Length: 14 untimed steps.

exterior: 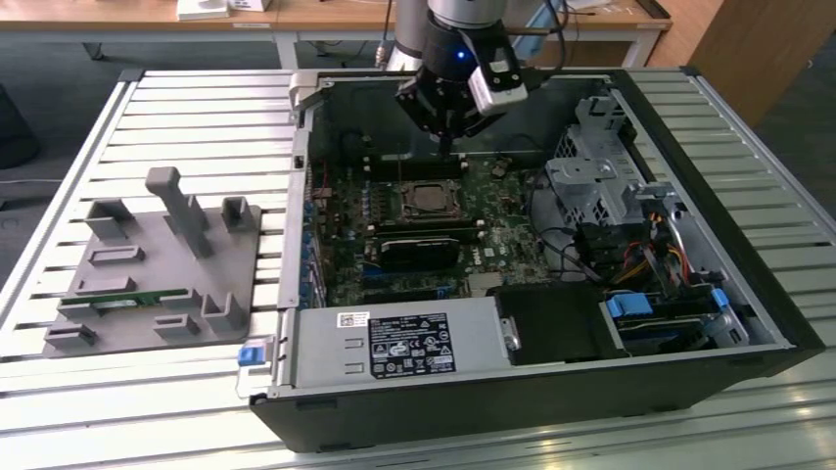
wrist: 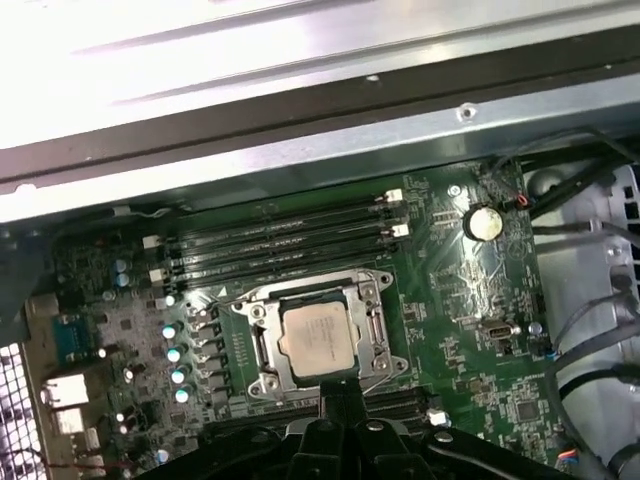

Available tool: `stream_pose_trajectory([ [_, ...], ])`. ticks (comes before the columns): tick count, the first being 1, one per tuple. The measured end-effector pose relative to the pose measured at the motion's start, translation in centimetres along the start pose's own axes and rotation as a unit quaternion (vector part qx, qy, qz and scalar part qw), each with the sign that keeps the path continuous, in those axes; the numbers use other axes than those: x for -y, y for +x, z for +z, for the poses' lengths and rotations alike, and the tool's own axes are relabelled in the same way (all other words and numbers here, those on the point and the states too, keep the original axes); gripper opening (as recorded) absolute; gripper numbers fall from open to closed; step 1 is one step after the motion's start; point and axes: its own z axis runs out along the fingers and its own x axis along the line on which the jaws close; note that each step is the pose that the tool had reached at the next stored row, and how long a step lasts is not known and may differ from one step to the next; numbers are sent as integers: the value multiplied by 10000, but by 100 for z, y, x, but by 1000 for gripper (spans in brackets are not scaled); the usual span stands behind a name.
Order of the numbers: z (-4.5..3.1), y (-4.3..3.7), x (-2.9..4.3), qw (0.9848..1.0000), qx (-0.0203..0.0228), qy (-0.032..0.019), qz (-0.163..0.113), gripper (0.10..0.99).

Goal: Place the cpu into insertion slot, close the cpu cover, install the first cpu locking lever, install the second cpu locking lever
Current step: 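Install the first cpu locking lever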

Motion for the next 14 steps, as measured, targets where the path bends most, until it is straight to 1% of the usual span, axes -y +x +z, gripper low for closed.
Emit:
stream_pose_trajectory([
  [1, 1, 1, 0, 10000, 9, -1, -26, 106],
  [2, 3, 5, 1, 10000, 34, -6, -30, 106],
  [3, 6, 21, 4, 10000, 78, -16, -30, 106],
  [4, 11, 38, 8, 9999, 110, -34, -32, 106],
  [5, 17, 39, 7, 9999, 112, -55, -60, 106],
  [6, 22, 39, 7, 9998, 112, -63, -131, 106],
  [9, 38, 39, 7, 9991, 113, -60, -409, 106],
  [11, 50, 38, 7, 9982, 115, -58, -583, 106],
  [13, 65, 38, 7, 9970, 116, -57, -768, 106],
  [14, 74, 48, 9, 9966, 117, -56, -817, 106],
])
